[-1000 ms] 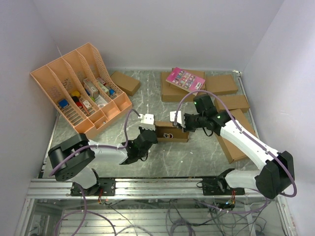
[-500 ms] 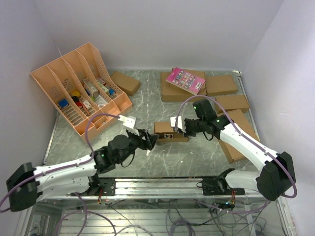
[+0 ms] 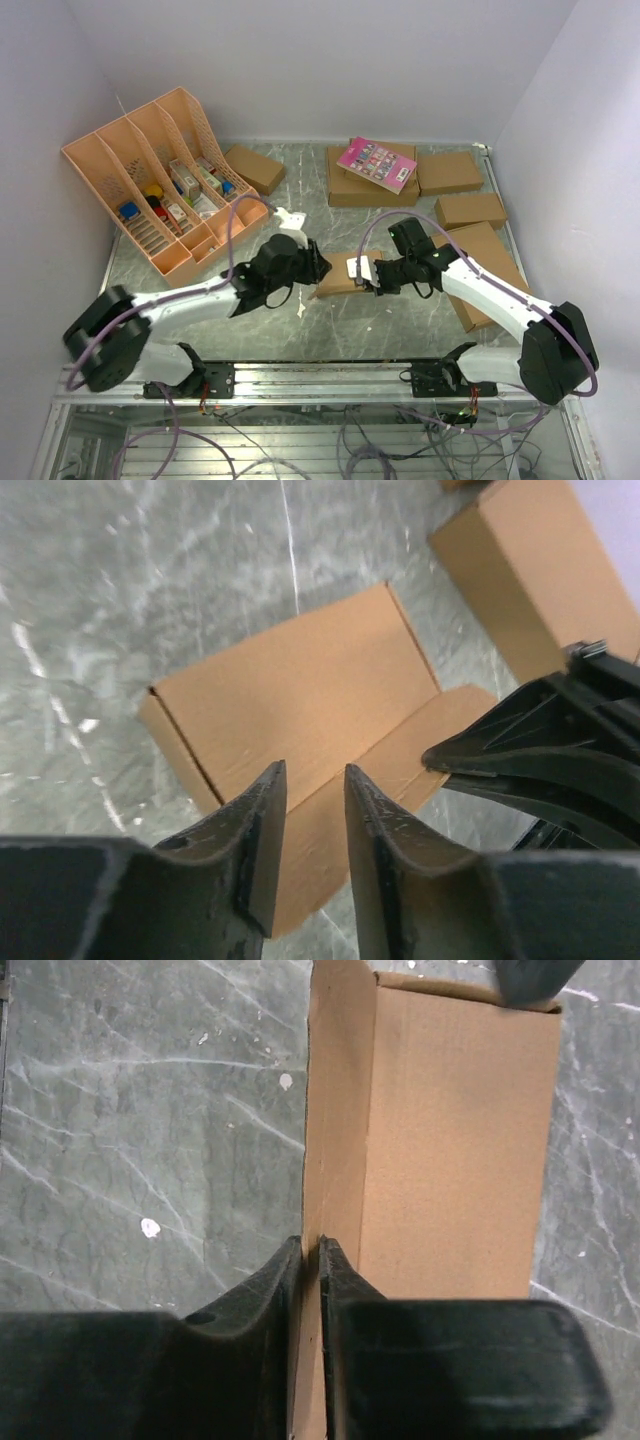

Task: Fold the paper box

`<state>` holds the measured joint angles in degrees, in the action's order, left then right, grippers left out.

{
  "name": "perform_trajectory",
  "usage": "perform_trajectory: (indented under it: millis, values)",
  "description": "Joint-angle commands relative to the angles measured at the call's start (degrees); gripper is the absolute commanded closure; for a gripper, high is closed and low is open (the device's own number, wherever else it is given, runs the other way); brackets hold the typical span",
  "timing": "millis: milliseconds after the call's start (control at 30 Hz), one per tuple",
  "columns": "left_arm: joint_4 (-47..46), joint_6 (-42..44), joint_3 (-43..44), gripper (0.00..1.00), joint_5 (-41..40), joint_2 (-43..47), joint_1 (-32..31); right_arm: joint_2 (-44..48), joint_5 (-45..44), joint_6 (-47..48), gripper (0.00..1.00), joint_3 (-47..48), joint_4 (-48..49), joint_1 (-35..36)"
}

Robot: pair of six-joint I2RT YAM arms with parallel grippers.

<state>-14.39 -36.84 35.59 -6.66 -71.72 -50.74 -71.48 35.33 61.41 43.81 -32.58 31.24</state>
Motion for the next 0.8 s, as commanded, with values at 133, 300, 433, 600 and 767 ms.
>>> perform_trajectory:
  millis: [133, 300, 433, 600, 767]
  values:
    - [-5.2, -2.0, 4.2, 0.68, 16.2, -15.8, 0.6, -1.3, 0.8, 1.7, 0.65, -1.3, -2.7, 0.1]
    - [-5.8, -2.3, 2.6, 0.68, 15.7, -17.5, 0.7, -0.1, 10.0, 5.8, 0.48, 2.7, -11.0, -4.1]
    - [-5.6, -1.9, 2.7, 0.68, 15.6, -17.5, 1.1, -0.3, 21.3, 3.9, 0.42, 6.4, -14.5, -10.9]
    - [-5.9, -1.6, 3.5, 0.67, 16.2, -17.6, 1.6, -4.3, 11.7, -15.3, 0.80, 4.4, 0.9, -13.1]
    - [-7.2, -2.1, 3.7, 0.66, 15.7, -16.3, 2.0, -11.6, 3.1, -19.6, 0.97, 5.8, 2.1, -13.1]
